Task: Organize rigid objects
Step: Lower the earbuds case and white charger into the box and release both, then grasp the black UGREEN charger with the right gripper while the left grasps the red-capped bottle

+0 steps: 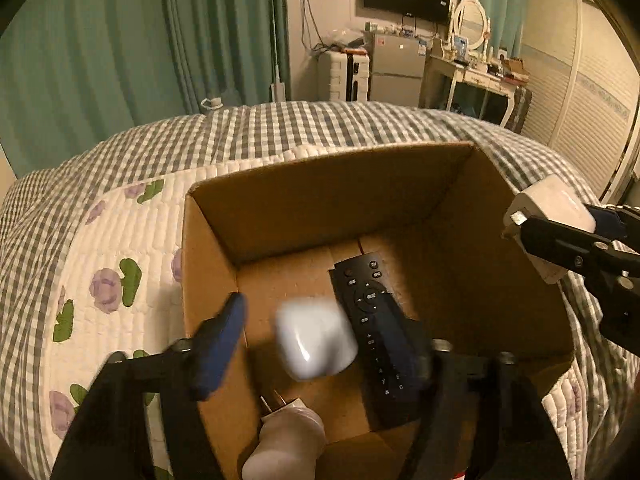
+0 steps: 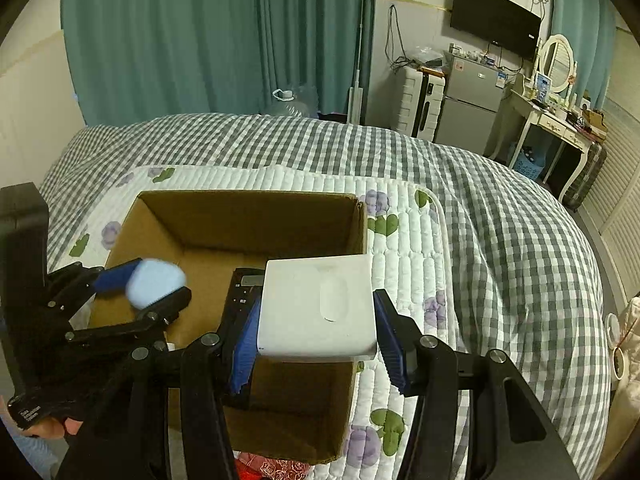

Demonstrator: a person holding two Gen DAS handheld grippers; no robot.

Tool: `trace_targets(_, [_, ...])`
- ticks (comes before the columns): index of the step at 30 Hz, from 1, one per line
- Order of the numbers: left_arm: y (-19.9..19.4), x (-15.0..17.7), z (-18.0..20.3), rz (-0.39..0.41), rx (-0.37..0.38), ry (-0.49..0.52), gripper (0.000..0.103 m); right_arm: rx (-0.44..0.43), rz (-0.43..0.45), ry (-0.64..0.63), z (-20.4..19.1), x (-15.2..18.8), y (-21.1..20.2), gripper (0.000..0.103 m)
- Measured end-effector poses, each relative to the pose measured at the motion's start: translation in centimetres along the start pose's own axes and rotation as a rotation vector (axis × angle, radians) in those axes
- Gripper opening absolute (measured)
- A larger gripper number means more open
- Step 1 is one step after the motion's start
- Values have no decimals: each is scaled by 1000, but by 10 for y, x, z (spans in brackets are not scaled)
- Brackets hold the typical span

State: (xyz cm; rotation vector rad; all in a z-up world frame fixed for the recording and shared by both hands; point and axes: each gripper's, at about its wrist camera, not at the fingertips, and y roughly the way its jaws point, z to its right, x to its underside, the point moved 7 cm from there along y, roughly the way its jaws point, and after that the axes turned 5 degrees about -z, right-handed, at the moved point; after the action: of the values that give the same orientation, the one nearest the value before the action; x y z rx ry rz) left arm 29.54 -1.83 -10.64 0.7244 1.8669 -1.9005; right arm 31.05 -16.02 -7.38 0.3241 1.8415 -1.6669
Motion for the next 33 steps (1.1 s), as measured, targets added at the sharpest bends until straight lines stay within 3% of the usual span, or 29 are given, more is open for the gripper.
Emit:
trace_targets(11, [-40, 0, -13, 26, -26, -36, 75, -4, -11, 10, -6, -9, 4, 52])
trace_targets(16, [-56, 5, -18, 49, 16, -72, 75, -29, -39, 16, -17, -13, 21, 52])
trace_targets(22, [-75, 7, -26, 69, 2, -78, 75, -32, -71, 11, -27, -9, 33, 53])
trace_targets(25, [-90, 10, -30, 74, -8, -80, 76, 7, -46, 14, -22, -10, 17, 57])
trace_targets(30, [-130, 19, -32, 101, -38, -74, 89, 57, -20, 25, -9, -7, -37, 60])
trace_targets(33, [-153, 28, -31, 113, -22, -86, 98, 95, 2, 22, -3, 0, -79, 70])
